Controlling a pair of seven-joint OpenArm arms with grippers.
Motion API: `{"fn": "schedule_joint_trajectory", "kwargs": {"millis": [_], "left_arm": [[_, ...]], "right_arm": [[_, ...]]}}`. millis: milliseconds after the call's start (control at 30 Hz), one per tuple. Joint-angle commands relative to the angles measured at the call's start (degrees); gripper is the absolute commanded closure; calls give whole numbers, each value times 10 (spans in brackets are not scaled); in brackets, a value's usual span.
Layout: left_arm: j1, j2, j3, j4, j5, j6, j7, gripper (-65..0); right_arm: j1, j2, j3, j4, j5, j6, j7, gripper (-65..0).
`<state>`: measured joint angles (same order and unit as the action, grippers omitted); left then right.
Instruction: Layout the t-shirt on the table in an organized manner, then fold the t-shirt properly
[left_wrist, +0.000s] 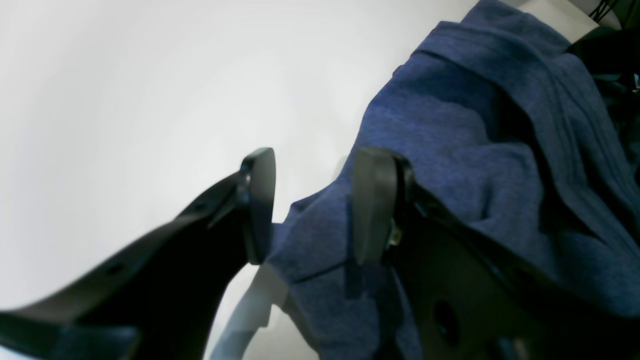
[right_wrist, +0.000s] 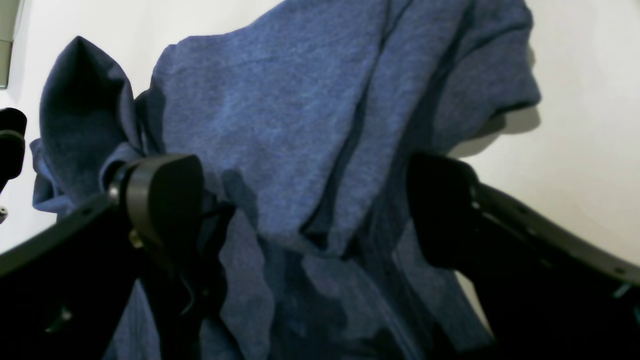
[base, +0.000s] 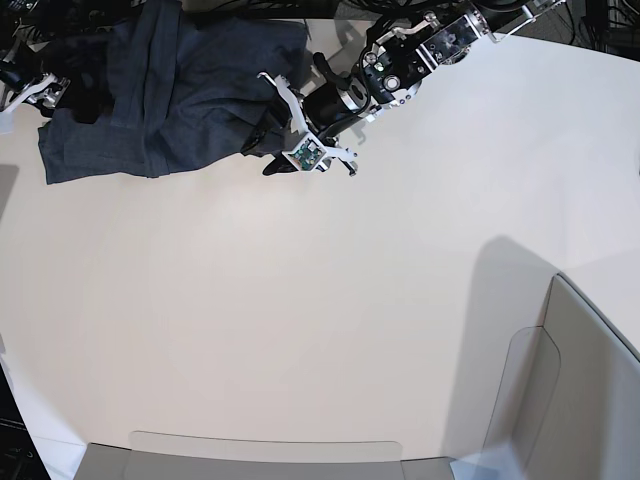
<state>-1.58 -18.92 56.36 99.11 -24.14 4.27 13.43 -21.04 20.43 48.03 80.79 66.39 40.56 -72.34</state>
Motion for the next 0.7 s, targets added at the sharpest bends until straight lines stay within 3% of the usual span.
{"fn": "schedule_joint_trajectory", "kwargs": {"millis": [0, 300, 500, 667], "left_arm": [[-6, 1, -1, 12, 1, -3, -19, -247], [-6, 1, -1, 12, 1, -3, -19, -247], [-6, 1, -2, 12, 1, -3, -19, -247], [-6, 1, -3, 11, 1, -3, -19, -247]], "right_arm": [[-5, 3, -1, -9, -82, -6, -44, -650], [-1, 3, 1, -9, -111, -6, -44, -650], [-10, 3, 58, -6, -110, -6, -45, -650], [-11, 1, 63, -8, -111, -6, -46, -650]]}}
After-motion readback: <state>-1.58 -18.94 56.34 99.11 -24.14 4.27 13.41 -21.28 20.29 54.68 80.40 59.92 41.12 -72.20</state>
